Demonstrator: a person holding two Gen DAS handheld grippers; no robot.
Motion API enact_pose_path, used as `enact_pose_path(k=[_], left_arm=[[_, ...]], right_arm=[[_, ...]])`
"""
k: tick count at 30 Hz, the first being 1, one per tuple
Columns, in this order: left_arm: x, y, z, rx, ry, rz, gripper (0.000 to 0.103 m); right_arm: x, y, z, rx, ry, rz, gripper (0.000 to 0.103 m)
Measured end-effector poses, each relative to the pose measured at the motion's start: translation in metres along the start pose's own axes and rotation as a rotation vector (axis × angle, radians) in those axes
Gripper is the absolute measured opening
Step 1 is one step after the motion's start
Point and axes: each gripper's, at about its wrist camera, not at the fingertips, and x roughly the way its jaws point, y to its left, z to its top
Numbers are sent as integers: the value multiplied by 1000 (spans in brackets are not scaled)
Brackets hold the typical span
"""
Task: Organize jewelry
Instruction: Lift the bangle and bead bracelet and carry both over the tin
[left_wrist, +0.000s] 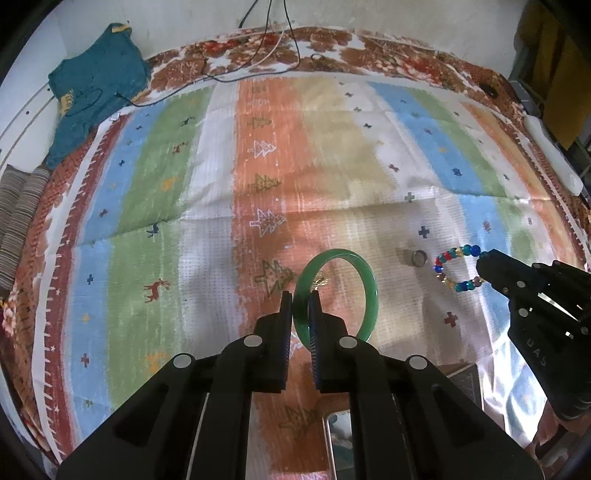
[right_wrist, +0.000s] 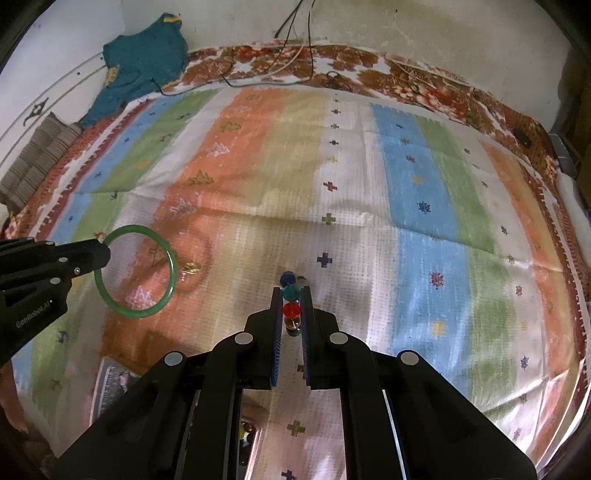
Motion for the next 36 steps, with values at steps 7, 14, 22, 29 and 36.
enact_pose_path(k=[7,14,22,29,36], left_arm=[[-20,-3,-7,-5,-33,-12,8],[-42,-11,-18,6,-74,-35,8],[-64,-16,-35,14,-110,-58,8],[-73,-17,-51,10,-112,-57,8],[-86,-17,-67,-3,-128,-77,8]], right_arm=[[-20,8,-5,-7,-37,24,10],[-45,16,-13,-17,-82,41,10],[-64,25,-25,-30,-114,51,10],[-74,25,-34,-18,-122,77,10],[-84,29,-47,-23,-130,90,10]])
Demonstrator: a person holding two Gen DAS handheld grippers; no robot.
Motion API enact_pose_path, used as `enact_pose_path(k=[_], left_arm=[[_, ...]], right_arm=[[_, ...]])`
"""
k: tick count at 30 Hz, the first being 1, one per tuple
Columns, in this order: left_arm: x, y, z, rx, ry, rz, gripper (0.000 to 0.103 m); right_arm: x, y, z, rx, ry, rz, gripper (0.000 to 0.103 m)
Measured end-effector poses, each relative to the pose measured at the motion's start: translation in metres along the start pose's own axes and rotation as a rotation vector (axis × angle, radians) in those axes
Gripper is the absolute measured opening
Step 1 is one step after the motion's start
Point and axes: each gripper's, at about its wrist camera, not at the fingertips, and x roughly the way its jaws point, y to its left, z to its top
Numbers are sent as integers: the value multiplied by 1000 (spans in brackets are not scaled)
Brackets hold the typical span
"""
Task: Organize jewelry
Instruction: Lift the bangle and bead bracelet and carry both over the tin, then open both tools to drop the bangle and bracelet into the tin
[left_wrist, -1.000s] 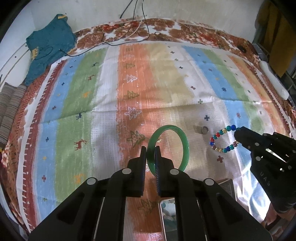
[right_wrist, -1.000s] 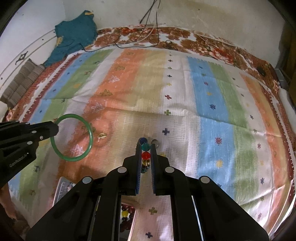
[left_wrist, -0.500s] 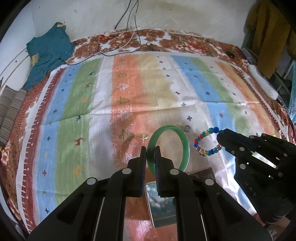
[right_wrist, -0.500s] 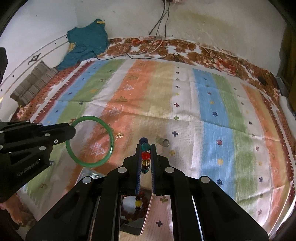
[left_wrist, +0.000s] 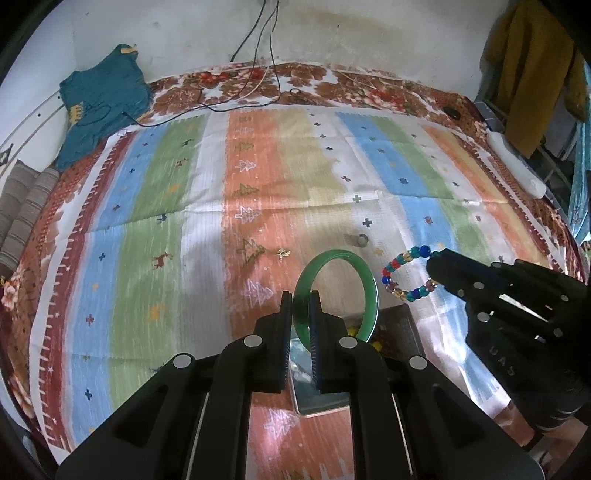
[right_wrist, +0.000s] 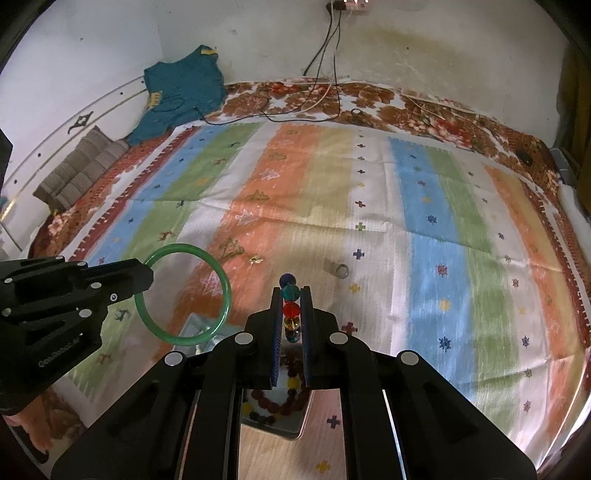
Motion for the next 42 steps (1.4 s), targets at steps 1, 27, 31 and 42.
enact_pose_path(k=[1,27,31,42], left_arm=[[-2,0,-2,-2,-3,-1,8],[-16,-9,-31,22,-2,-5,8],[-10,-5,-31,-21,48,-45,22],[-7,1,-29,-12,47,-6,34]], right_arm=[[-2,1,-2,-3,-1,3,10],[-19,12,-35,-14,23,31,10],[-11,8,-36,-4,61,-5,11],[-1,-9,-35,39,100,-34,34]])
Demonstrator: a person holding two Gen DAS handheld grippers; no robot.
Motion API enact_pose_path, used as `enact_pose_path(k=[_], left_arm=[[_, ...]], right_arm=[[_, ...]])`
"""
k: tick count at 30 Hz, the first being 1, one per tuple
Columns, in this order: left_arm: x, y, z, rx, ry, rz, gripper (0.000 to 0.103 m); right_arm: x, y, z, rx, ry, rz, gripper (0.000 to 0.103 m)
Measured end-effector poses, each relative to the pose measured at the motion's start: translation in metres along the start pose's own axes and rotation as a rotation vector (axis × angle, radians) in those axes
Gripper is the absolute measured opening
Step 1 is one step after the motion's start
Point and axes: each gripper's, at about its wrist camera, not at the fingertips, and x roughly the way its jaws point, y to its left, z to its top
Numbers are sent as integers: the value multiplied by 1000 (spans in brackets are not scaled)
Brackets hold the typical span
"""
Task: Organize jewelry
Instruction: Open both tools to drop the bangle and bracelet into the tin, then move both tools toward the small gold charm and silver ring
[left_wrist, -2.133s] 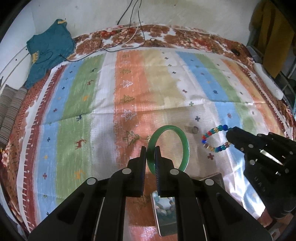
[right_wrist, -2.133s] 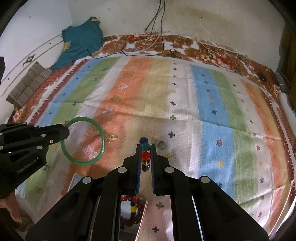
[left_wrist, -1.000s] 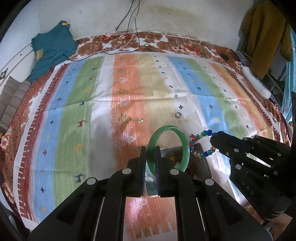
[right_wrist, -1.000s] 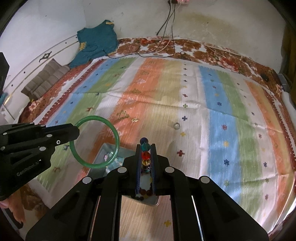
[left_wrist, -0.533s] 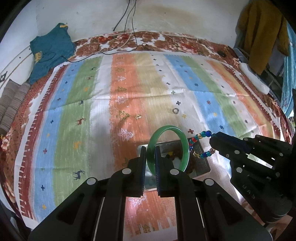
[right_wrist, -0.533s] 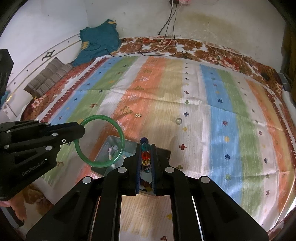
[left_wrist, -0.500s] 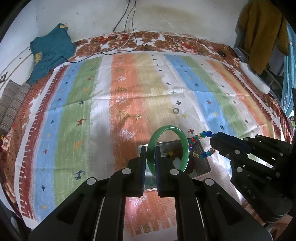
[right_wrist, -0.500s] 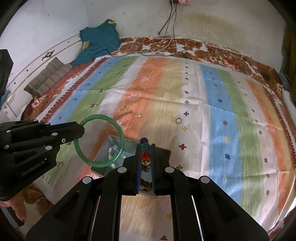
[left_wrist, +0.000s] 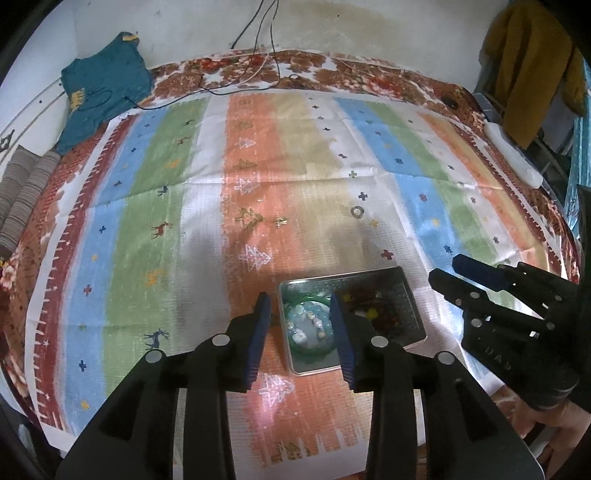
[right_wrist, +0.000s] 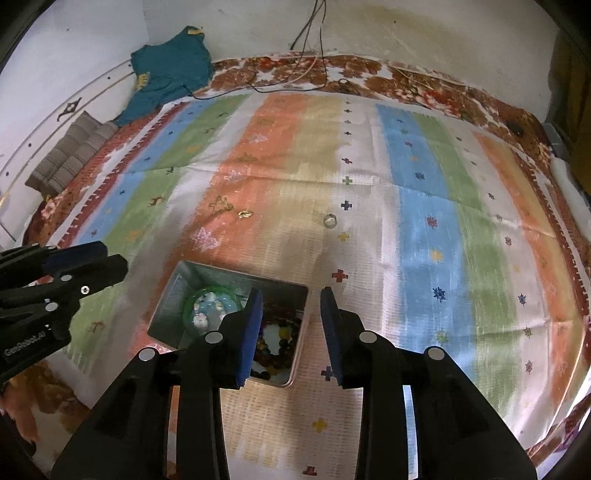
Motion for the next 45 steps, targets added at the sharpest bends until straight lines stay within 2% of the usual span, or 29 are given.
enact_pose_path(k=[2,12,14,24,45], left_arm=[[1,2,1,-1,-3,5,41],[11,11,14,4,-16,41,51],[13,11,16,11,-21,44,58],[35,15,32,42,5,72,62],[95,21,64,83,96,94,64]], right_arm=[[3,-2,1,5,12,-3,35],[21,-13,11,13,64,-26,46],[24,-14,14,12,65,-24,48],[41,-16,29,-10,86,-22,54],[88,-23,50,-60,153,-14,55]])
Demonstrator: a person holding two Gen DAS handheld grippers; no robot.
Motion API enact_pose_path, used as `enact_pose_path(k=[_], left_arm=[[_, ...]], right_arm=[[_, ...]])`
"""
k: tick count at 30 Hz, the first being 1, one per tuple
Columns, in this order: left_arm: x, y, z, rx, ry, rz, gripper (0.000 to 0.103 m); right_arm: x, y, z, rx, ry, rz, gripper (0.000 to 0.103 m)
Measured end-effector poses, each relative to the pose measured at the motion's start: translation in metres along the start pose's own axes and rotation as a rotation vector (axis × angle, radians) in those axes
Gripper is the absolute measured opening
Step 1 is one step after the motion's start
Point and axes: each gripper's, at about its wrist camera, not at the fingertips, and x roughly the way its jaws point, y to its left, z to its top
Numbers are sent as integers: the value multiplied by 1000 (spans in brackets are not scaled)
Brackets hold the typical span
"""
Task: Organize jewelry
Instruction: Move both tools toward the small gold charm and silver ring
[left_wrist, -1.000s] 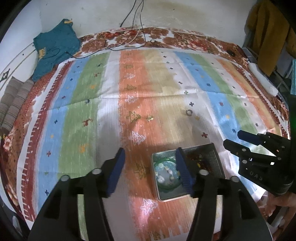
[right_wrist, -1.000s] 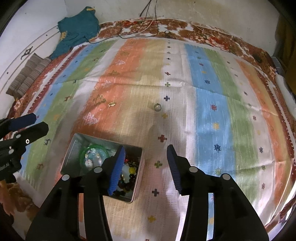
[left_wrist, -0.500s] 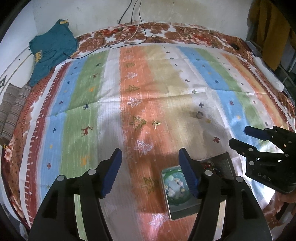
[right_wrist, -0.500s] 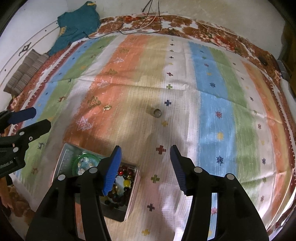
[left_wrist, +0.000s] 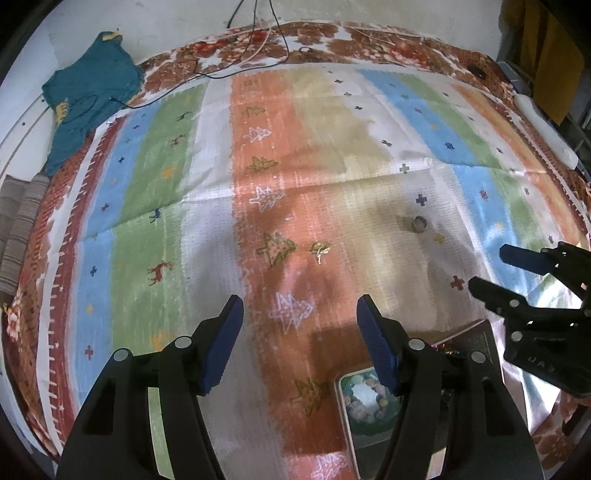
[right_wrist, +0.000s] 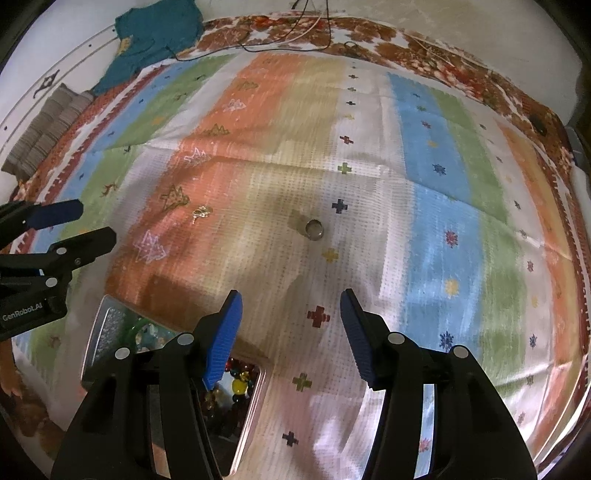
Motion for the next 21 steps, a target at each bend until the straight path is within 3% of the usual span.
enact_pose_path(k=[2,21], left_arm=[[4,-1,2,6,-3,0,68],[43,2,26,-8,58,-39,68]], right_arm=[[5,-1,3,-2,5,-1,55],[38,-4,23,-6,64,10,55]])
